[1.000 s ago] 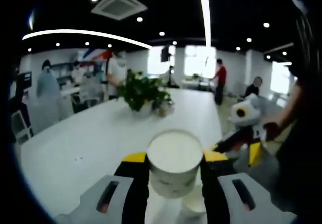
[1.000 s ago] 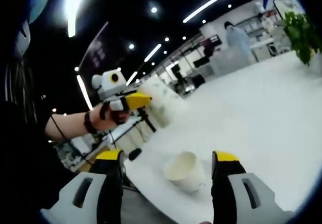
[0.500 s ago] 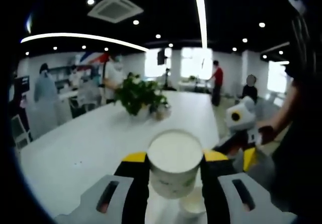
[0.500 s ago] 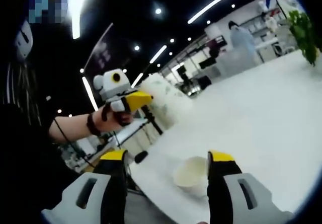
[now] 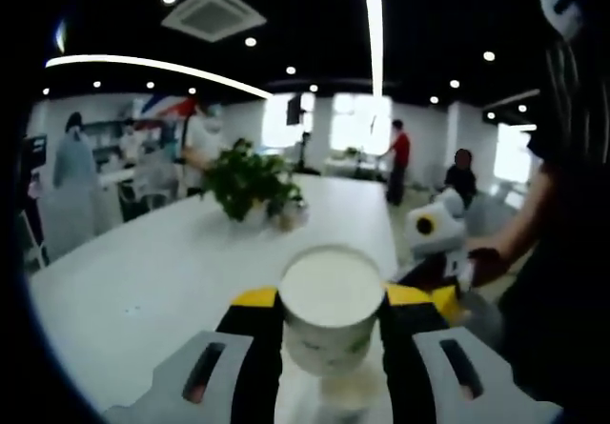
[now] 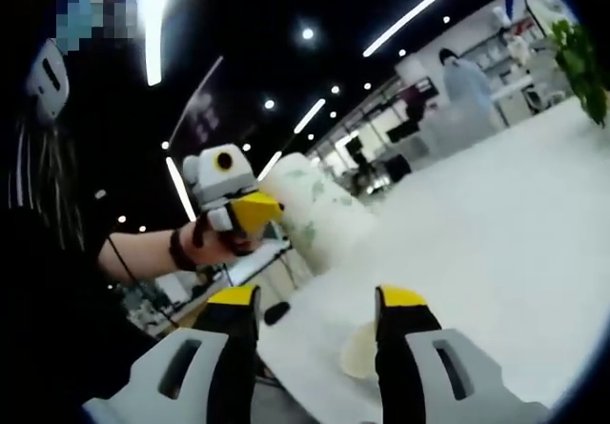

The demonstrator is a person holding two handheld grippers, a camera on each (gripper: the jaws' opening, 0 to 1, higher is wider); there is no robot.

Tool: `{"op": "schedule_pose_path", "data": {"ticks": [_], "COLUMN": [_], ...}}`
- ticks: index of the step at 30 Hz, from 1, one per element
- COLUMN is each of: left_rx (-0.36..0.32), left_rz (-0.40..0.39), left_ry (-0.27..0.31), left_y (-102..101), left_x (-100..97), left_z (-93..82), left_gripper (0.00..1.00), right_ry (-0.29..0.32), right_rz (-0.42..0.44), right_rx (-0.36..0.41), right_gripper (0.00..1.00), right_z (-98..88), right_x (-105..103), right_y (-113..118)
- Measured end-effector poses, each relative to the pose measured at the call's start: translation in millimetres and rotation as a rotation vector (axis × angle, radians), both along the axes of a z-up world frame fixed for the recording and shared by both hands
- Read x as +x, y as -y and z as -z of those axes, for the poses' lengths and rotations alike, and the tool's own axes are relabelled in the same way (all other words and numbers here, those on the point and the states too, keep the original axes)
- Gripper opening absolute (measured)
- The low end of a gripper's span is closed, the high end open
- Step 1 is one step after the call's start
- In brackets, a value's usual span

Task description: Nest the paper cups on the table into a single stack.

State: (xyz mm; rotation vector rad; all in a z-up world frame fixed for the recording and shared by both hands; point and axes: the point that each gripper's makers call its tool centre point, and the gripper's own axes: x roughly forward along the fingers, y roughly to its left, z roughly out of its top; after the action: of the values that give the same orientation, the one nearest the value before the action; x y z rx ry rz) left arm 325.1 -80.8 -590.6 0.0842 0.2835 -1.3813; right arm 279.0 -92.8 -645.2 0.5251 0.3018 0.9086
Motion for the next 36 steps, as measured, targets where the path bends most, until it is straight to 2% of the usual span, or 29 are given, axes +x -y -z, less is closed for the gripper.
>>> {"op": "schedule_pose_path", "data": {"ticks": [8, 10, 16, 21, 25, 28, 34, 36], "left_rx": [-0.009, -0.020, -0.025, -0.028, -0.038, -0.032, -0.029, -0.030], "left_rz": [0.010, 0.018, 0.037, 0.042, 0.051, 0.056, 0.074, 0.080], "left_ry": [-0.016, -0.027, -0.036, -0.038, -0.046, -0.048, -0.061, -0.072], "left_y": [1, 2, 4, 4, 3, 2, 0, -1], "left_x": [-6.6, -9.3, -15.5, -16.8, -17.5, -18.5, -21.3, -22.6], "left_z": [-0.1, -1.8, -2.0, -1.7, -1.4, 0.7, 4.0, 6.0], "left_gripper": [0.38, 0.38, 0.38, 0.38, 0.38, 0.38, 0.38, 0.38], "right_ry": [-0.023, -0.013, -0.008, -0.029, -0.032, -0.079, -0.091, -0.119], "right_rz": [-0.001, 0.001, 0.005, 0.004, 0.018, 0.029, 0.014, -0.010], "right_rx": [0.112, 0.145, 0.199, 0.252, 0.273, 0.359, 0.433, 0.466], "right_gripper": [0.31, 0.29, 0.25, 0.22, 0.14, 0.11, 0.09, 0.08], "right_z": [-9.2, -14.1, -20.4, -22.3, -21.4, -25.7, -31.4, -32.8], "right_x": [3, 1, 0, 0, 2, 4, 3, 1], "right_y": [2, 3, 6, 8, 12, 16, 20, 19]}}
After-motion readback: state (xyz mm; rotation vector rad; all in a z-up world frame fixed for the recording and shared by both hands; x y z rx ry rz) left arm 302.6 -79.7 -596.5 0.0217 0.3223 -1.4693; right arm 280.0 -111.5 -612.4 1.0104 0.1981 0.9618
